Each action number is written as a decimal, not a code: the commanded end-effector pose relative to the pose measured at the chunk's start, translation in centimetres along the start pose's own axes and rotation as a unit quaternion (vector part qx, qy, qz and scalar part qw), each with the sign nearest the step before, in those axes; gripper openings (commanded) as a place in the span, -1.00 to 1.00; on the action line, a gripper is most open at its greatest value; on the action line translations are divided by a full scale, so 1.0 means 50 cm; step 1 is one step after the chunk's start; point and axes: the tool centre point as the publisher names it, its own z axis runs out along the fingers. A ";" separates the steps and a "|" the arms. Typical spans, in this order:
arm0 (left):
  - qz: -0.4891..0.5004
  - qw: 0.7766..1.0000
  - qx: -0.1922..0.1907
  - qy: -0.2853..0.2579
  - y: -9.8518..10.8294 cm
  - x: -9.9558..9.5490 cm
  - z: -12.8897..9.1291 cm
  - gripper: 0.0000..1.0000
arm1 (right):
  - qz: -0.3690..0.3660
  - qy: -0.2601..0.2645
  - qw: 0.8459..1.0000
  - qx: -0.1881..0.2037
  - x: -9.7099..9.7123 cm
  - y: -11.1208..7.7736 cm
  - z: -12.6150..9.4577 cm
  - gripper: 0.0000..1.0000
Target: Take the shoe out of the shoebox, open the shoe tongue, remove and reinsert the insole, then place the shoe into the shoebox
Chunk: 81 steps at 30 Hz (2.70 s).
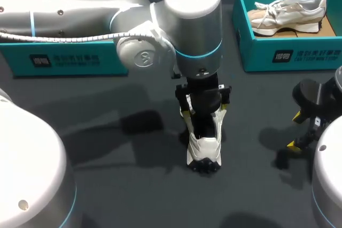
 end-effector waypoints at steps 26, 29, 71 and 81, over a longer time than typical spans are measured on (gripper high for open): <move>-0.026 0.998 0.053 -0.011 0.098 0.011 -0.117 -0.18 | 0.000 -0.001 1.000 0.000 0.003 -0.002 -0.001 1.00; -0.017 0.998 0.063 -0.008 0.085 0.012 -0.120 -0.19 | 0.000 -0.001 1.000 0.000 0.003 -0.002 -0.001 1.00; -0.010 0.991 0.135 0.002 -0.091 0.032 0.048 -0.40 | 0.000 -0.001 1.000 0.000 0.003 -0.002 -0.001 1.00; -0.025 0.994 0.096 -0.035 -0.105 0.061 -0.073 -0.24 | 0.000 -0.001 1.000 0.000 0.003 -0.002 -0.001 1.00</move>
